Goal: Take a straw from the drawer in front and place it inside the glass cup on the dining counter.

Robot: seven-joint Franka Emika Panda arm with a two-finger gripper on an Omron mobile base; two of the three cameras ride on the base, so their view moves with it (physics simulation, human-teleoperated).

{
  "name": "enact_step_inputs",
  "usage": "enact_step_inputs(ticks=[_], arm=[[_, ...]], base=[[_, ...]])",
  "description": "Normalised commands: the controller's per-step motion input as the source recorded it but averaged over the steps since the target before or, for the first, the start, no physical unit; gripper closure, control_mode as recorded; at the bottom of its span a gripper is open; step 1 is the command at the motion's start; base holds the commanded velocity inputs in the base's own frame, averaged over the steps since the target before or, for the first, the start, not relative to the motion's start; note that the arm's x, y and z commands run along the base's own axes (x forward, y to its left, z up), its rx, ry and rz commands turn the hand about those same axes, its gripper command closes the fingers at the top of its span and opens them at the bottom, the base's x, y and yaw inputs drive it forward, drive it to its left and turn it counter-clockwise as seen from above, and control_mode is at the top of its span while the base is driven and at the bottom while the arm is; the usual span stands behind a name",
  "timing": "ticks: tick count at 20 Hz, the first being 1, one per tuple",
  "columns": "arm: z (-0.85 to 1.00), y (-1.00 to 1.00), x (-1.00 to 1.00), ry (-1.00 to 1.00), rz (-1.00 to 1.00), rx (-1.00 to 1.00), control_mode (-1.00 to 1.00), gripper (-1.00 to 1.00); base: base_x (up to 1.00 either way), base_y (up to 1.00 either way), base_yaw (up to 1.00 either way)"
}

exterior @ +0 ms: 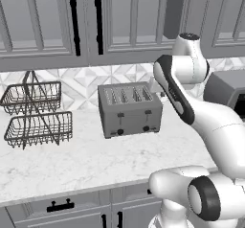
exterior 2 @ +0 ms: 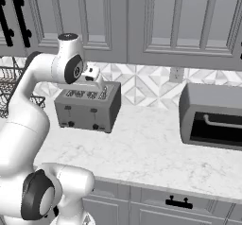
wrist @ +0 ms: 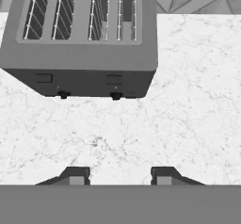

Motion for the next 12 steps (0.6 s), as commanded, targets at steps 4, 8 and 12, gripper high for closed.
enact_step_inputs(ticks=[4, 8, 12], arm=[[0.0, 0.0, -0.01, 0.0, 0.0, 0.0, 1.0, -1.0], [0.0, 0.0, 0.0, 0.0, 0.0, 0.0, 1.0, -1.0], [0.0, 0.0, 0.0, 0.0, 0.0, 0.0, 1.0, -1.0]], base=[[-0.19, 0.0, 0.0], [-0.77, -0.01, 0.0], [-0.56, -0.28, 0.04]])
